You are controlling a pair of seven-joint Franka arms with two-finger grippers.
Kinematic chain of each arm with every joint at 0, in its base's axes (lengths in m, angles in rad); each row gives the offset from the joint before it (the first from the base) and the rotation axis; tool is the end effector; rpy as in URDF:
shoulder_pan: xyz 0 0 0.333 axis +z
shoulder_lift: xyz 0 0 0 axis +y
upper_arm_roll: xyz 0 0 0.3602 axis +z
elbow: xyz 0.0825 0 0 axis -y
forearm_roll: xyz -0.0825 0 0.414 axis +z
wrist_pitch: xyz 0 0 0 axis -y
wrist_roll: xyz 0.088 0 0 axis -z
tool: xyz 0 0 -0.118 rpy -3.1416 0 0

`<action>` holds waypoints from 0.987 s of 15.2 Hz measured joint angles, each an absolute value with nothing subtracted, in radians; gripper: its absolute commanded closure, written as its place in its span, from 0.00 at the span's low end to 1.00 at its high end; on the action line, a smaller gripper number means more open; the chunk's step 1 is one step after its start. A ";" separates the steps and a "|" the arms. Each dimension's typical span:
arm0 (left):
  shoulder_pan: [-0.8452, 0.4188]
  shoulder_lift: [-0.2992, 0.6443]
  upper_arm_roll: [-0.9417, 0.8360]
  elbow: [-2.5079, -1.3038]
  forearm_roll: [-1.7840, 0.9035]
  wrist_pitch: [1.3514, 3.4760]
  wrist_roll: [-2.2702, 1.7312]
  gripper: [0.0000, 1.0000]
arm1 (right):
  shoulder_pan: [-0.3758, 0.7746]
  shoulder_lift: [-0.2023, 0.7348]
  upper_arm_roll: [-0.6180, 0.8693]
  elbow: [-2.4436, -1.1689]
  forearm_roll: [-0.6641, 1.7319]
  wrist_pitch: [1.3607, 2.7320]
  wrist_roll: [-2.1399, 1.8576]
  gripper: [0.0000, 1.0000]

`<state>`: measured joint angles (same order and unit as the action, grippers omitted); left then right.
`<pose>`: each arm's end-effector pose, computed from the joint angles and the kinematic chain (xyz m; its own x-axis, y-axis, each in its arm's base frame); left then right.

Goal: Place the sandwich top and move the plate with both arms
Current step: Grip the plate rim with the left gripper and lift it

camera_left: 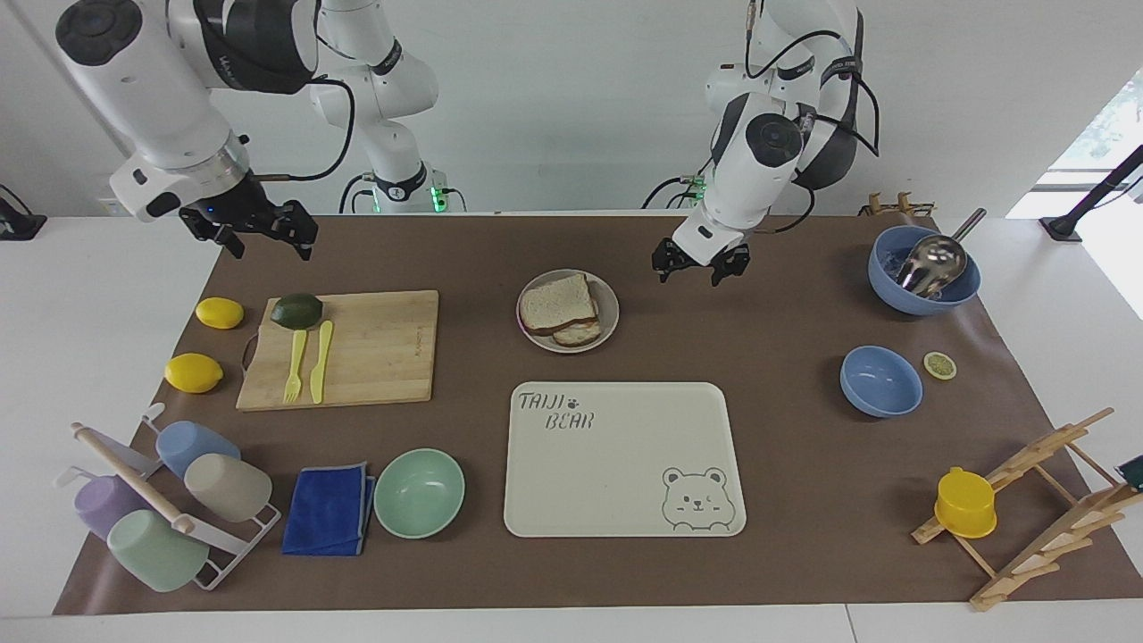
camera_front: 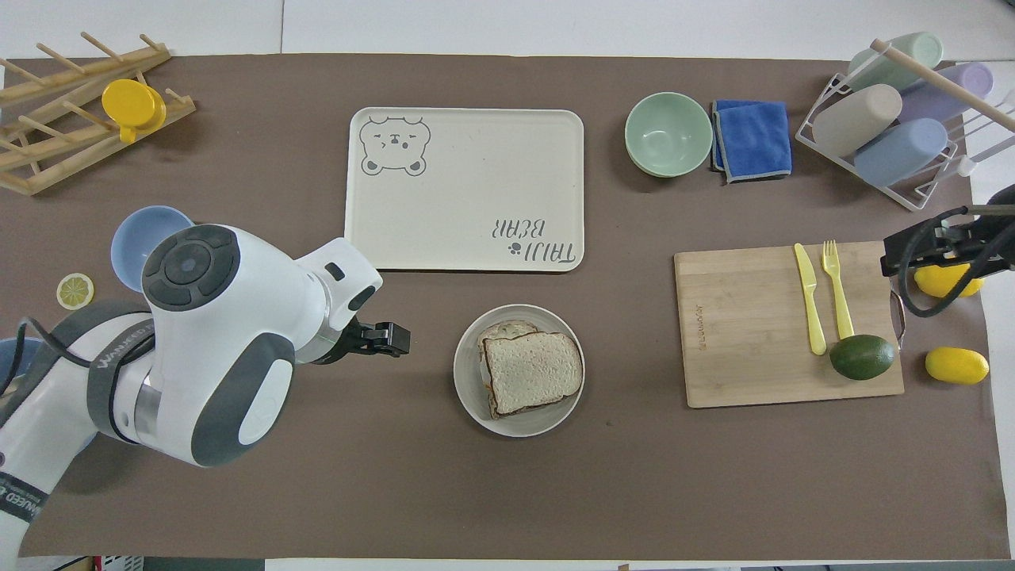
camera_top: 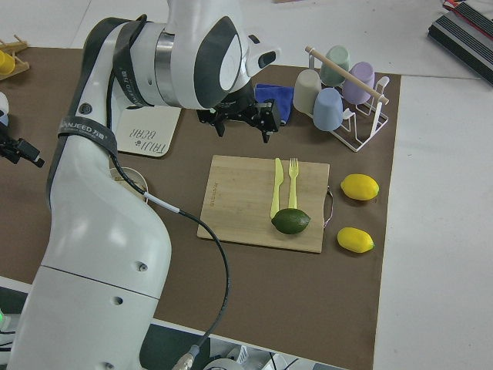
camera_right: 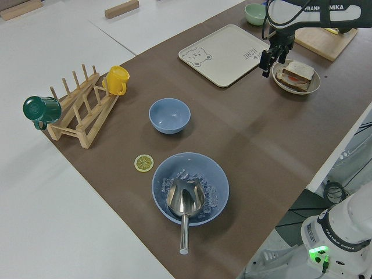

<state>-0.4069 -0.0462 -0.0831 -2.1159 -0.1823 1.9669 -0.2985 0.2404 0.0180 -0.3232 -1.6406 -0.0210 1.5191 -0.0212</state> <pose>0.4741 -0.2687 0.4455 0.9816 -0.1193 -0.1490 -0.1023 -0.9879 0.1167 0.5770 -0.0489 0.6090 0.9884 -0.0626 -0.1386 -0.0599 -0.9979 0.0237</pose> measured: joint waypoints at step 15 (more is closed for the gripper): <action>-0.606 0.117 -0.084 -2.253 -0.205 2.397 -0.517 0.33 | -0.012 0.019 -0.105 -1.644 -0.022 1.517 -0.087 0.00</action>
